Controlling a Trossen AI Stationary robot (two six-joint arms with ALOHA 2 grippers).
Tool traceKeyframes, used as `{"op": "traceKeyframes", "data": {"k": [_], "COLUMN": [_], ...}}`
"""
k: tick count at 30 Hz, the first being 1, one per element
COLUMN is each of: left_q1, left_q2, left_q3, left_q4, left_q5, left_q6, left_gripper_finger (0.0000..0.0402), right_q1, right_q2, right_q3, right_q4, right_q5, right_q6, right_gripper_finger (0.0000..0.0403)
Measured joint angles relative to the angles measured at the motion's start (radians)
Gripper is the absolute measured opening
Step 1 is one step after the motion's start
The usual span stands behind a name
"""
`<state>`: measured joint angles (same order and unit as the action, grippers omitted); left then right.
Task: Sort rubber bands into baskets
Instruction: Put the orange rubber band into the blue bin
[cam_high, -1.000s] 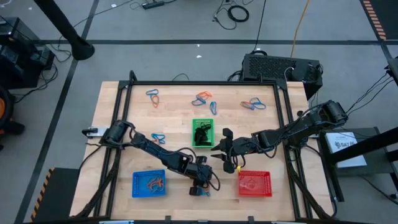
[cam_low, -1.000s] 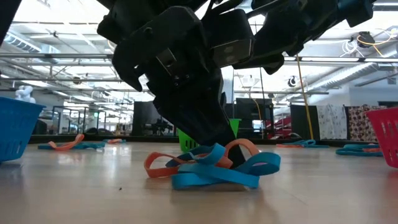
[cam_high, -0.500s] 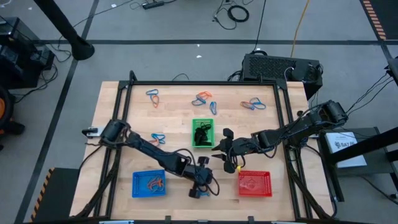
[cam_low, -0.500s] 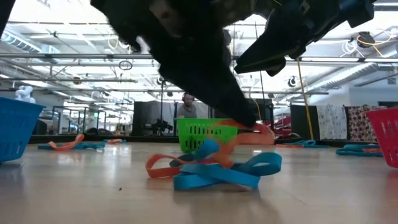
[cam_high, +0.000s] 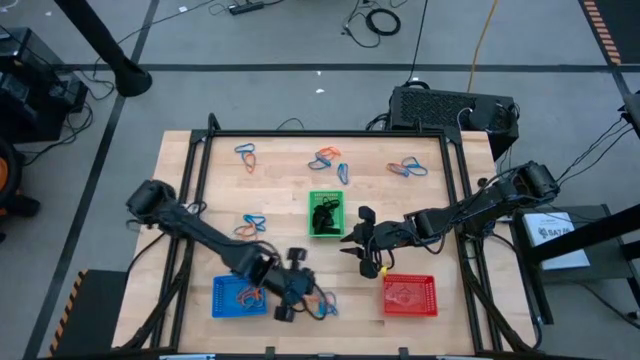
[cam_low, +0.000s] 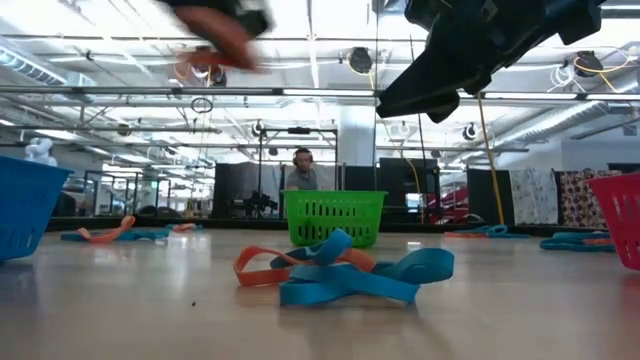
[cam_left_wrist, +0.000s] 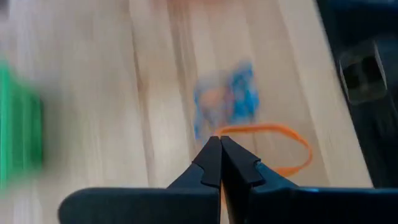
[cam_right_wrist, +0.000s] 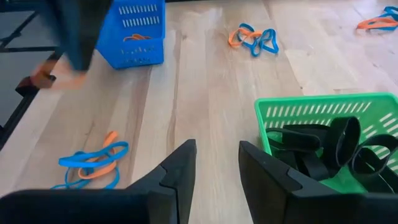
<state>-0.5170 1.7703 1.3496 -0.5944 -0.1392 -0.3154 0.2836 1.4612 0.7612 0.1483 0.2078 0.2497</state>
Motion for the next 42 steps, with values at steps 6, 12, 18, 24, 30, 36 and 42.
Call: {"op": "traceKeyframes", "data": {"k": [6, 12, 18, 24, 30, 36, 42], "left_q1": [-0.094, -0.17, -0.207, -0.211, -0.21, -0.21, -0.21], "left_q2": [-0.04, -0.038, -0.038, -0.038, -0.038, -0.038, -0.038], "left_q3": [-0.002, -0.029, -0.054, -0.054, -0.054, -0.054, -0.054], "left_q4": [-0.307, -0.556, -0.623, -0.614, -0.619, -0.619, -0.619], "left_q5": [0.004, 0.004, 0.01, 0.026, 0.026, 0.027, 0.027], "left_q6": [-0.294, -0.595, -0.719, -0.722, -0.723, -0.71, -0.66], "left_gripper_finger": [0.0001, 0.0001, 0.0001, 0.0009, 0.0024, 0.0027, 0.0027], "right_q1": [-0.001, -0.001, -0.001, -0.001, -0.001, -0.001, -0.001], "right_q2": [0.0, 0.0, 0.0, 0.0, 0.0, 0.0, 0.0], "right_q3": [0.0, 0.0, 0.0, 0.0, 0.0, 0.0, 0.0], "right_q4": [0.011, 0.068, 0.142, 0.141, 0.14, 0.14, 0.14], "right_q5": [0.0, 0.0, 0.0, 0.001, 0.0, 0.001, 0.001], "right_q6": [-0.007, -0.068, -0.14, -0.183, -0.184, -0.184, -0.169], "right_gripper_finger": [0.0114, 0.0114, 0.0114, 0.0114, 0.0114, 0.0114, 0.0114]}}
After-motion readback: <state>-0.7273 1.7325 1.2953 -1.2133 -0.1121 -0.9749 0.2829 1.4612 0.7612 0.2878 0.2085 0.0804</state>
